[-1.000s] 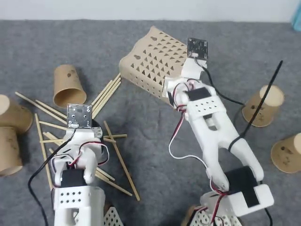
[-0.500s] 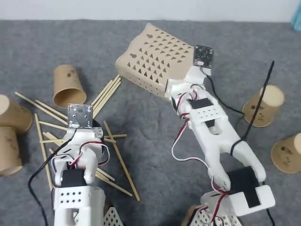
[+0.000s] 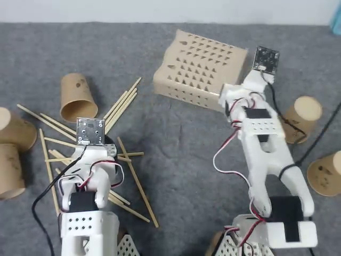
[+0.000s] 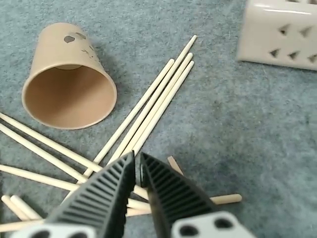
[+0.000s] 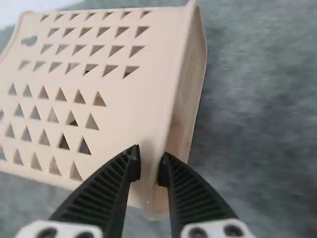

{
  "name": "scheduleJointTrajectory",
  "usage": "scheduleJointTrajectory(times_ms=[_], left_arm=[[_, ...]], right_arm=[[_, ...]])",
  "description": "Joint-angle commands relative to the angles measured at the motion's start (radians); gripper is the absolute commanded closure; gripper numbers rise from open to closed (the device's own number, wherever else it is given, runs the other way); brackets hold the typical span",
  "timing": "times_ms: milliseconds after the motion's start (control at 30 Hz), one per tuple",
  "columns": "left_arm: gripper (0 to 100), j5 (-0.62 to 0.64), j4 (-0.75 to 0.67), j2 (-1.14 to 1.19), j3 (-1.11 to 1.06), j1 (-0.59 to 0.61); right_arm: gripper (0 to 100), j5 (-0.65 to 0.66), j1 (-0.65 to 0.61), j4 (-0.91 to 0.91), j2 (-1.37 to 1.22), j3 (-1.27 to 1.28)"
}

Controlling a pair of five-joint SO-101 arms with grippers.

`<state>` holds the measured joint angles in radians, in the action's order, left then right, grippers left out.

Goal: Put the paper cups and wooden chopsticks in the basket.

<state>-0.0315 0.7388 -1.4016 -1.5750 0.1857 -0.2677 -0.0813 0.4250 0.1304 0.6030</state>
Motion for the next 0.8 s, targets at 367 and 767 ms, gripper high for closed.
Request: scheduleJointTrajectory(times_ms=[367, 767], left_arm=[[98, -0.014, -0.034, -0.015, 0.002, -0.005], [98, -0.012, -0.034, -0.015, 0.004, -0.005]], right_arm=[[71.6, 0.502, 0.220, 0.403, 0.170, -0.015], [76.0, 0.405, 0.136, 0.800, 0.541, -0.005]])
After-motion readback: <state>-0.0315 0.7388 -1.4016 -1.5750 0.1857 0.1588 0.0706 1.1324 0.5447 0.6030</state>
